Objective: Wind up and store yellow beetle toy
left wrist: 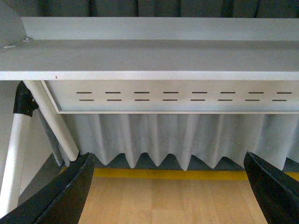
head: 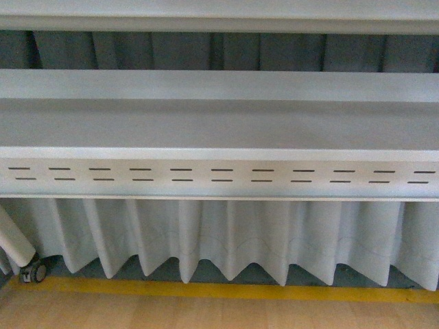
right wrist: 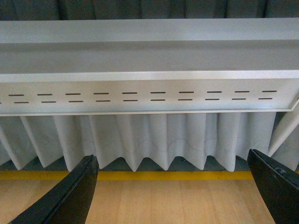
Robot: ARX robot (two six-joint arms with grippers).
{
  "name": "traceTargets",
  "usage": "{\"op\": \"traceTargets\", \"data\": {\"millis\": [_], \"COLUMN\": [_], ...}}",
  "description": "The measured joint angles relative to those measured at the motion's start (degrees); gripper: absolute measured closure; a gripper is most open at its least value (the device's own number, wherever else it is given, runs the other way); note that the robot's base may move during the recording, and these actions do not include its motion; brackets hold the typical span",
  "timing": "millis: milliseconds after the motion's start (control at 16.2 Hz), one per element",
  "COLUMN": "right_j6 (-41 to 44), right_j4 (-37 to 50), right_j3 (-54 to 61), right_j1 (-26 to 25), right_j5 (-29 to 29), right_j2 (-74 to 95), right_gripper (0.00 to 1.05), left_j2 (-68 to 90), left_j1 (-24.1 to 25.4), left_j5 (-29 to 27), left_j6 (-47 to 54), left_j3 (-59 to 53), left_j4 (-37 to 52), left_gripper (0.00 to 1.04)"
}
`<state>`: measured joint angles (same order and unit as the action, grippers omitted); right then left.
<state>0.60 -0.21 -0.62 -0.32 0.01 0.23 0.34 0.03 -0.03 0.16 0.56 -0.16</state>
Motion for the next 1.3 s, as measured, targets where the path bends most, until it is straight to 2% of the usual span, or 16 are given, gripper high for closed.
{"op": "traceTargets", "data": {"millis": [1297], "right_j6": [0.00], "right_j4": [0.00], "right_j3": [0.00], "right_j1": [0.00], "right_j5": [0.00], "right_j2": [0.00], "right_gripper": [0.07], "left_j2": [0.00], "left_j1": [0.00], "left_j5": [0.02], "left_j6": [0.00], "left_j3": [0.00], "left_j4": [-0.02], "left_gripper": [0.07]}}
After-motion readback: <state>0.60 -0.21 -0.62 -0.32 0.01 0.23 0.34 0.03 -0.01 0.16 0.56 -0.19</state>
